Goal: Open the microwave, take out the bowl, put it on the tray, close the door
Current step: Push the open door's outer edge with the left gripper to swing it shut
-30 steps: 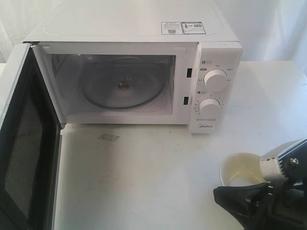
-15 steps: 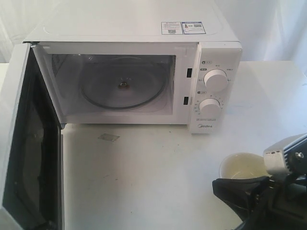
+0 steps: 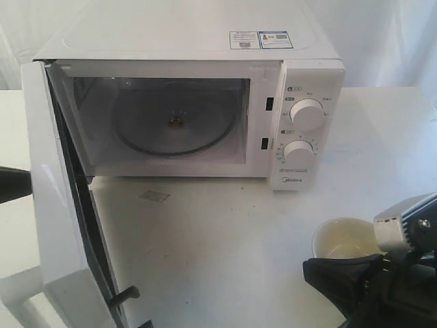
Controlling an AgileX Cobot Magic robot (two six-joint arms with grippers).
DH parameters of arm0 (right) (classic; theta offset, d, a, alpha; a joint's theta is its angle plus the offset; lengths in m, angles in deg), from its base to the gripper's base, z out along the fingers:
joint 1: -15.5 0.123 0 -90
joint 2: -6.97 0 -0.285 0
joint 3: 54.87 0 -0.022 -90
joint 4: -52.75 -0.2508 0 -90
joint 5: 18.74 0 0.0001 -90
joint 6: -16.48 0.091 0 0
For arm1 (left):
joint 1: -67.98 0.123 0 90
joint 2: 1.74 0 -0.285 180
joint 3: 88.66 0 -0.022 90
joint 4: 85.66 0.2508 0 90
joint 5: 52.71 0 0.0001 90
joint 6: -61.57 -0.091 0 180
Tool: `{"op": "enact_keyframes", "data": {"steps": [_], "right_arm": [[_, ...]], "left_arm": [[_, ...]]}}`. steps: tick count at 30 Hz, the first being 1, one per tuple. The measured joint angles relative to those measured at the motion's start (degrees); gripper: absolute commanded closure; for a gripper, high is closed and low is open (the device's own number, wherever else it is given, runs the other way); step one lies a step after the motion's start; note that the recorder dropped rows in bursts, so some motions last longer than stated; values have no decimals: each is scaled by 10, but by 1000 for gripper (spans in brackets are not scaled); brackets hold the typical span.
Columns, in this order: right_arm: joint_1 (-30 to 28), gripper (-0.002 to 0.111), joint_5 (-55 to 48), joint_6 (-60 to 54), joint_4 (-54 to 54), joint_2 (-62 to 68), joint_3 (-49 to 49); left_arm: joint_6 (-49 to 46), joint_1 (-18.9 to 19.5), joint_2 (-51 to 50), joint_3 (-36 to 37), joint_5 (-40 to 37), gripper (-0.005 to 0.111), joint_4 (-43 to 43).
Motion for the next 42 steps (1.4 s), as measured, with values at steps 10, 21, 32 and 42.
{"op": "enact_keyframes", "data": {"steps": [10,21,32,42], "right_arm": [[0,108,-1,0,0,0,0],[0,108,-2,0,0,0,0],[0,108,-4,-3,0,0,0],[0,108,-13,-3,1,0,0]], "left_arm": [[-31,0,-62,-32,1,107,-22],[-125,-75,-115,-32,65,107,-92],[-183,-164,-178,-55,174,107,-137],[-233,-220,-249,-122,241,107,-175]]}}
